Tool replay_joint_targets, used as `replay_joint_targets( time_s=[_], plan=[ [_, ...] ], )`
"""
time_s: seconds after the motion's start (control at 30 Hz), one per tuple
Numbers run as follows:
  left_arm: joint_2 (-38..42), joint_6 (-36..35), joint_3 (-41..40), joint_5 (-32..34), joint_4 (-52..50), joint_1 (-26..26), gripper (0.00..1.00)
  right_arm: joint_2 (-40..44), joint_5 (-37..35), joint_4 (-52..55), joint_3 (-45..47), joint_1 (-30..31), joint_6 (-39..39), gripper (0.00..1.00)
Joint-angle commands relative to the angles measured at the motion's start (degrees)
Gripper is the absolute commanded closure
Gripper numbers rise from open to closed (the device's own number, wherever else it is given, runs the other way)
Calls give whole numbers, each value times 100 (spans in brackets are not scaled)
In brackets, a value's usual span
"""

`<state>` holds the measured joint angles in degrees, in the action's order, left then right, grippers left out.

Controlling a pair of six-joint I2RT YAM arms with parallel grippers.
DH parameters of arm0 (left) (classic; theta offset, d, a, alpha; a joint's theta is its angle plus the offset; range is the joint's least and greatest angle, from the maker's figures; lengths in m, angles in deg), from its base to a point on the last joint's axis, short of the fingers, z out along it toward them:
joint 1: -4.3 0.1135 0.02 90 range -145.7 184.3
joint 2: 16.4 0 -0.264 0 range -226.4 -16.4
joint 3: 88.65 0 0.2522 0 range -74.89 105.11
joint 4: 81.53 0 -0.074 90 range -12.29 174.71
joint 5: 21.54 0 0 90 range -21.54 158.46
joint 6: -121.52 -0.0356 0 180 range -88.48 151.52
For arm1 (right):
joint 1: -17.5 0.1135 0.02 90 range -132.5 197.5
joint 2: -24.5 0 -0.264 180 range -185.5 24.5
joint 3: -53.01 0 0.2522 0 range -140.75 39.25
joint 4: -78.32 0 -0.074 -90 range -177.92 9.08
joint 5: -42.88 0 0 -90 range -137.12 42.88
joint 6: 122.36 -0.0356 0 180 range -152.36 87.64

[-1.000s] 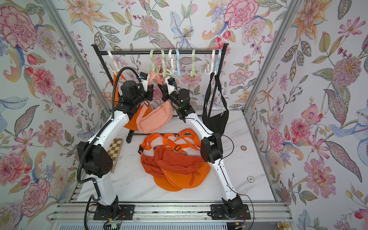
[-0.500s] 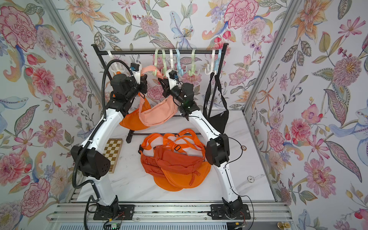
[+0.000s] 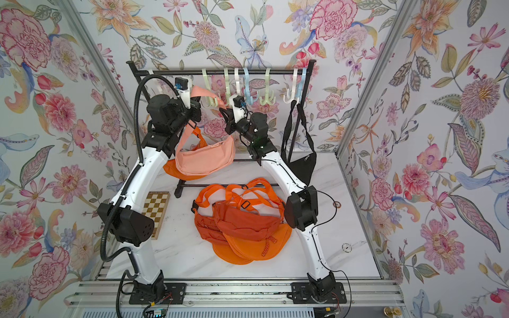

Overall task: Take the bag off the hook
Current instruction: Pick up the bag from the hook.

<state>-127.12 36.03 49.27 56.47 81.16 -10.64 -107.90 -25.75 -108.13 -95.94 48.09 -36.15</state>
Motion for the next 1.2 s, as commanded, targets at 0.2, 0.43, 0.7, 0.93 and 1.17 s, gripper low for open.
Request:
replay_joint_targets(
  time_s=[0.2, 0.43, 0.7, 0.93, 1.17],
  plan=[
    [-464, 236, 484, -18, -115, 37, 100, 64, -854, 147, -253, -115, 4, 100],
    [-731, 73, 845, 267, -330, -153, 100, -186, -923, 151, -843, -5, -36, 100],
    [-469, -19, 786, 413, -257, -267, 100, 181, -885, -44, -437, 140, 19, 100],
    [209, -21, -127, 648, 215, -271, 100, 736, -914, -427, 490, 250, 23, 100],
    [954, 67, -1200, 689, 629, -289, 100, 1465, -907, -828, 1627, 356, 78, 100]
  ],
)
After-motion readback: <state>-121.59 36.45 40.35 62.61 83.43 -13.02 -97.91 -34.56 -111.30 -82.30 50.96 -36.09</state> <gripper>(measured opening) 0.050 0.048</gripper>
